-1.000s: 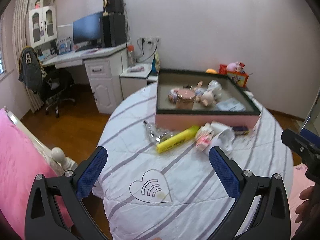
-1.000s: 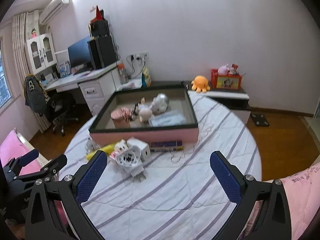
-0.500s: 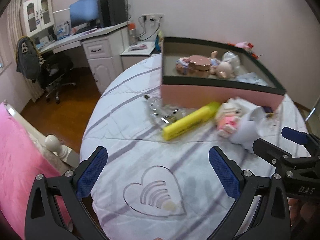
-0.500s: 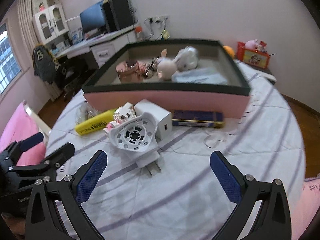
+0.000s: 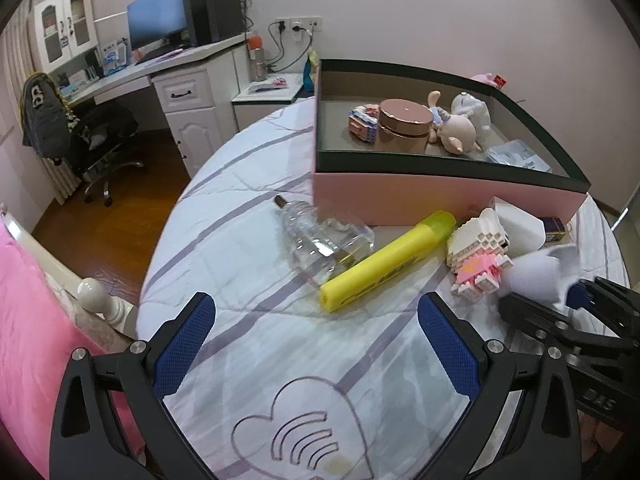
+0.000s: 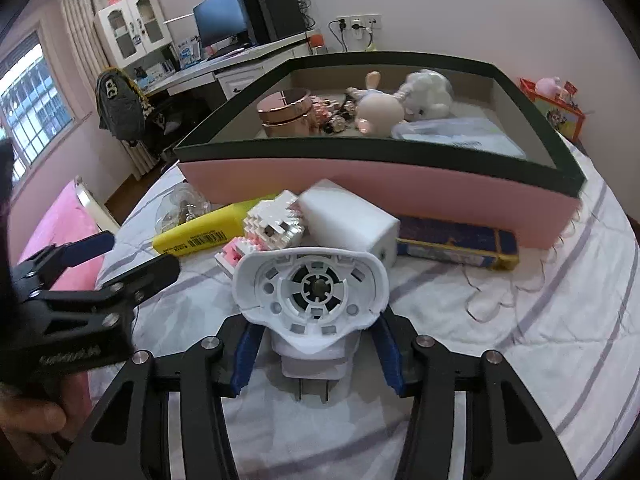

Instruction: Organize rigid objects

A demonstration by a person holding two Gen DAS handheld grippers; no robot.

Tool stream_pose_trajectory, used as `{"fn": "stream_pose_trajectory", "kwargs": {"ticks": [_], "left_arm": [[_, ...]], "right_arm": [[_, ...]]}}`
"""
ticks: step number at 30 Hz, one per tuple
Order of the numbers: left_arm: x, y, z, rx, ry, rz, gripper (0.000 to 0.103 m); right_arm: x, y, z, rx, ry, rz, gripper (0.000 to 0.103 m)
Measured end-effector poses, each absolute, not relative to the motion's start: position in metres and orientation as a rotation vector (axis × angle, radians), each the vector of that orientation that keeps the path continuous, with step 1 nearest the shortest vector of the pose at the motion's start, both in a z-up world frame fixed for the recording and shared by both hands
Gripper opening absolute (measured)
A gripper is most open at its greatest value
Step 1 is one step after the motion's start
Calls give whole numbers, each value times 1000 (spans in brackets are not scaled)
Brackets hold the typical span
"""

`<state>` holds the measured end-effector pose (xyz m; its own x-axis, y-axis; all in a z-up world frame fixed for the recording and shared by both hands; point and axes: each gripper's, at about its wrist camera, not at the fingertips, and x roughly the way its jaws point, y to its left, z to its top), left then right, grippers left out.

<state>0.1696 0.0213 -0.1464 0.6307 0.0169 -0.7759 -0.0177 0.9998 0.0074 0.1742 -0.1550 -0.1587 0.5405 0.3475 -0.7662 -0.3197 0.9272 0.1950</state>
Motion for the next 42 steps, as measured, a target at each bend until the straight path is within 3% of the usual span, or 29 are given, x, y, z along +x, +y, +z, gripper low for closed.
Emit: {"fn": "stream_pose_trajectory", "kwargs": {"ticks": [4,11,21,22,24,25,32,34,35,42], "left_arm": [[184,14,-156,1,919,-7,102],[187,-5,-159,-32,954,-148,87],[196,-11,-163,13,951,-131,89],[197,-12,-162,20,957,-137,87],[194,-15,-159,22,964,-177,61],[192,-16,-156,22,969,-198,57],[199,-24,-156,51,963,-208,49],[195,-22,-154,19,956,-233,22],[194,-21,-155,-2,964,-245,15],[187,-12,-157,-70,968,-261,15]], "right_arm": [[170,-173,-155,56,921,358,52],[174,-190,-155,81,928,334,52],[176,-192,-157,91,928,337,52],[176,-192,-157,92,928,337,52],[175,-193,-157,93,927,335,52],[175,-193,-157,94,926,335,52],[173,-194,-155,101,925,332,52],[172,-194,-154,103,923,334,52],[171,-195,-153,104,920,335,52],[172,-196,-154,110,923,339,52]]}}
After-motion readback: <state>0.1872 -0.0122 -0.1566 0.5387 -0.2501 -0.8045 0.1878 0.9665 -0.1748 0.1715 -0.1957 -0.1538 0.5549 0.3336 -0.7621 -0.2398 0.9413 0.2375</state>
